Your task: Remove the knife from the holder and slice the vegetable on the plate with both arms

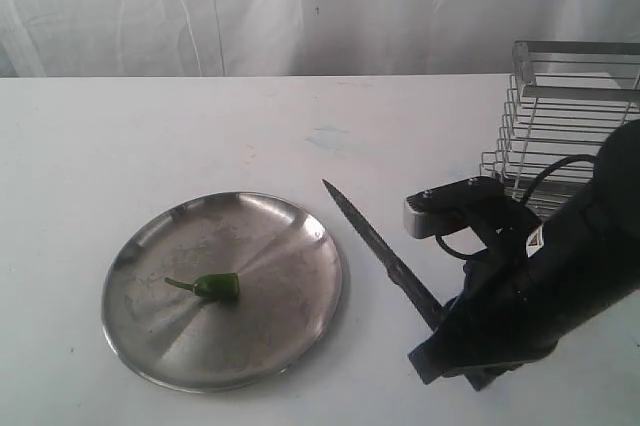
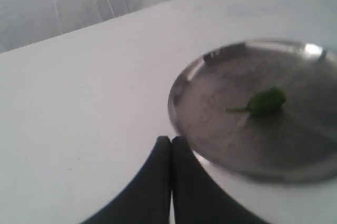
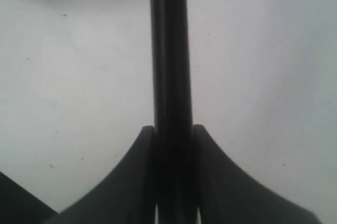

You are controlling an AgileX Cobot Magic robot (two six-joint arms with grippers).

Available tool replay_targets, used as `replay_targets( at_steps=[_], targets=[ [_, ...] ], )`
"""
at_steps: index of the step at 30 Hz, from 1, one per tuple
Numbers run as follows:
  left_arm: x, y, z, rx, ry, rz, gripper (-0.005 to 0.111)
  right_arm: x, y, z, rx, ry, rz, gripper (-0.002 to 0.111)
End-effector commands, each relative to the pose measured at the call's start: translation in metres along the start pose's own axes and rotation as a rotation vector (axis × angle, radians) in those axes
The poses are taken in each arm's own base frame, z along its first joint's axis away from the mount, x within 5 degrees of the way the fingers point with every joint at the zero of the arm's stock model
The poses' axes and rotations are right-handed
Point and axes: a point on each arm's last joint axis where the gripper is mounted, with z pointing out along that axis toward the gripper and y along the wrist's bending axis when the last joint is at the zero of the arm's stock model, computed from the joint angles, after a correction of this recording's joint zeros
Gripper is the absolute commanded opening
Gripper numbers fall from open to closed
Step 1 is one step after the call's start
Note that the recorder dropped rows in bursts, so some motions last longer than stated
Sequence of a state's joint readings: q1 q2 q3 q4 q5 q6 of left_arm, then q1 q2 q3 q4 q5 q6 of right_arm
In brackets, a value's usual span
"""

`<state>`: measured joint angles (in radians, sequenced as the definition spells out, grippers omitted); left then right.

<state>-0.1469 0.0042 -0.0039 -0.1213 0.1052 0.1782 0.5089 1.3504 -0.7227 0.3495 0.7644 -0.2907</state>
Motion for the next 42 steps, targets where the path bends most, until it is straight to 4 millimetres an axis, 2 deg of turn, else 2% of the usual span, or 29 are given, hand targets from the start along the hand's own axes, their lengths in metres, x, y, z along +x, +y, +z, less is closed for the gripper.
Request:
replay_targets(
  at_steps=[1,4,5,6,8,9,10,11,12,13,14,16,18,19,22,25,30,33,42],
  targets=[
    [-0.018,0.004,-0.002,0.016,-0.224,-0.584,0.000,0.006,0.018,-0.005,-0.077,0.006,-0.020,0.000],
    [-0.021,0.006,-0.003,0.015,-0.254,-0.631,0.000,0.014,0.034,-0.001,-0.177,0.097,-0.094,0.000],
    [-0.023,0.007,-0.003,0.011,-0.284,-0.657,0.000,0.011,0.040,0.000,-0.210,0.059,-0.128,0.000],
    [-0.031,0.013,-0.007,-0.004,-0.398,-0.715,0.000,0.006,0.044,0.000,-0.221,0.000,-0.102,0.000],
    [-0.053,0.028,-0.023,-0.027,-0.749,-0.827,0.000,-0.005,0.052,0.001,-0.245,-0.081,-0.034,0.000],
    [-0.075,0.034,-0.039,-0.032,-0.914,-0.817,0.000,-0.009,0.059,0.002,-0.256,-0.086,-0.014,0.000],
    [-0.099,0.037,-0.049,-0.035,-0.954,-0.790,0.000,-0.015,0.070,0.005,-0.271,-0.073,-0.017,0.000],
    [-0.130,0.037,-0.056,-0.052,-0.909,-0.660,0.000,-0.021,0.079,0.010,-0.276,-0.057,-0.028,0.000],
    [-0.155,0.034,-0.050,-0.096,-0.771,-0.404,0.000,-0.029,0.091,0.018,-0.274,-0.047,-0.040,0.000],
    [-0.172,0.031,-0.024,-0.097,-0.528,-0.182,0.000,-0.037,0.097,0.025,-0.249,-0.053,-0.037,0.000],
    [-0.181,0.029,0.005,-0.057,-0.293,-0.053,0.000,-0.048,0.102,0.035,-0.211,-0.053,-0.007,0.000],
    [-0.182,0.026,0.047,0.036,0.051,0.083,0.000,-0.058,0.105,0.046,-0.168,-0.034,0.048,0.000],
    [-0.178,0.024,0.077,0.137,0.315,0.124,0.000,-0.064,0.107,0.056,-0.130,-0.001,0.085,0.000],
    [-0.177,0.022,0.091,0.184,0.421,0.093,0.000,-0.065,0.109,0.060,-0.114,0.015,0.100,0.000],
    [-0.176,0.016,0.124,0.281,0.576,0.000,0.000,-0.065,0.115,0.068,-0.075,0.034,0.160,0.000],
    [-0.165,0.009,0.154,0.370,0.622,-0.037,0.000,-0.064,0.116,0.074,-0.061,0.047,0.235,0.000],
    [-0.150,-0.001,0.189,0.457,0.595,-0.104,0.000,-0.066,0.115,0.077,-0.061,0.037,0.282,0.000],
    [-0.146,-0.002,0.205,0.437,0.557,-0.196,0.000,-0.065,0.115,0.077,-0.061,0.038,0.282,0.000],
    [-0.119,-0.011,0.245,0.492,0.518,-0.284,0.000,-0.075,0.120,0.081,-0.059,0.068,0.279,0.000]
  ],
)
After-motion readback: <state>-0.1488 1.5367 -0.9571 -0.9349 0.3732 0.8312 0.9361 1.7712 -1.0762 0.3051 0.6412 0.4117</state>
